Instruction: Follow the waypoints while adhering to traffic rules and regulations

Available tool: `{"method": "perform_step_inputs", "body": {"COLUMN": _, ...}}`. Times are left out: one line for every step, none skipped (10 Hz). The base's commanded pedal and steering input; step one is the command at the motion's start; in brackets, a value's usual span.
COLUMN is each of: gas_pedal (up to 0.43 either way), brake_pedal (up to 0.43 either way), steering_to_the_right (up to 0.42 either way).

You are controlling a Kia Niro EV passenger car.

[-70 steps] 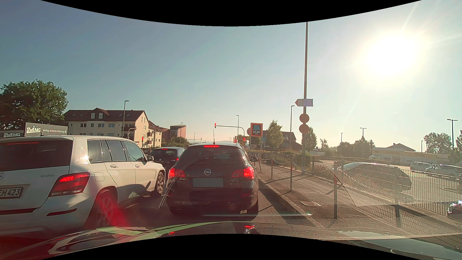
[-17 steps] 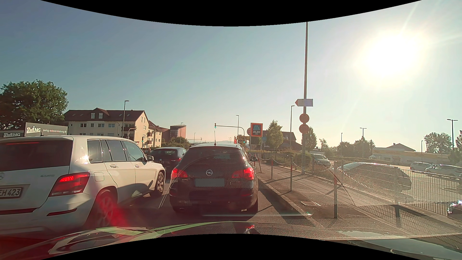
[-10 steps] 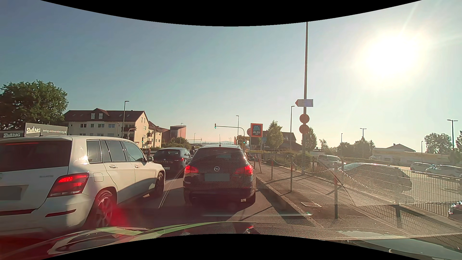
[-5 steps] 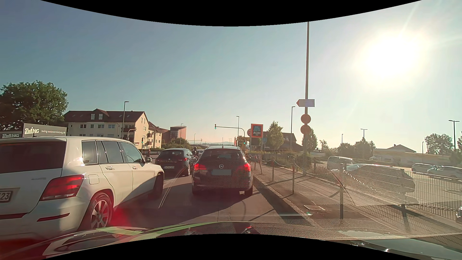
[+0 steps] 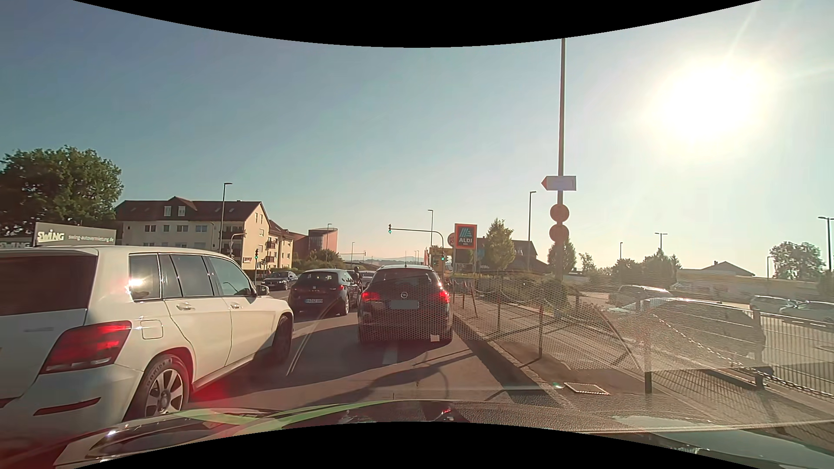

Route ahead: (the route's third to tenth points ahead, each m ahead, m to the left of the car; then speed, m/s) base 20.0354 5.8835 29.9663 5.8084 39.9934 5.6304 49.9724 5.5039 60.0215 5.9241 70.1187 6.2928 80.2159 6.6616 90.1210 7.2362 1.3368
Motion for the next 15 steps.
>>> {"method": "perform_step_inputs", "body": {"gas_pedal": 0.228, "brake_pedal": 0.0, "steering_to_the_right": -0.03}}
{"method": "perform_step_inputs", "body": {"gas_pedal": 0.228, "brake_pedal": 0.0, "steering_to_the_right": -0.028}}
{"method": "perform_step_inputs", "body": {"gas_pedal": 0.228, "brake_pedal": 0.0, "steering_to_the_right": -0.028}}
{"method": "perform_step_inputs", "body": {"gas_pedal": 0.24, "brake_pedal": 0.0, "steering_to_the_right": -0.028}}
{"method": "perform_step_inputs", "body": {"gas_pedal": 0.24, "brake_pedal": 0.0, "steering_to_the_right": -0.028}}
{"method": "perform_step_inputs", "body": {"gas_pedal": 0.24, "brake_pedal": 0.0, "steering_to_the_right": -0.028}}
{"method": "perform_step_inputs", "body": {"gas_pedal": 0.24, "brake_pedal": 0.0, "steering_to_the_right": -0.027}}
{"method": "perform_step_inputs", "body": {"gas_pedal": 0.24, "brake_pedal": 0.0, "steering_to_the_right": -0.026}}
{"method": "perform_step_inputs", "body": {"gas_pedal": 0.24, "brake_pedal": 0.0, "steering_to_the_right": -0.026}}
{"method": "perform_step_inputs", "body": {"gas_pedal": 0.24, "brake_pedal": 0.0, "steering_to_the_right": -0.026}}
{"method": "perform_step_inputs", "body": {"gas_pedal": 0.24, "brake_pedal": 0.0, "steering_to_the_right": -0.025}}
{"method": "perform_step_inputs", "body": {"gas_pedal": 0.24, "brake_pedal": 0.0, "steering_to_the_right": -0.023}}
{"method": "perform_step_inputs", "body": {"gas_pedal": 0.24, "brake_pedal": 0.0, "steering_to_the_right": -0.023}}
{"method": "perform_step_inputs", "body": {"gas_pedal": 0.24, "brake_pedal": 0.0, "steering_to_the_right": -0.022}}
{"method": "perform_step_inputs", "body": {"gas_pedal": 0.24, "brake_pedal": 0.0, "steering_to_the_right": -0.021}}
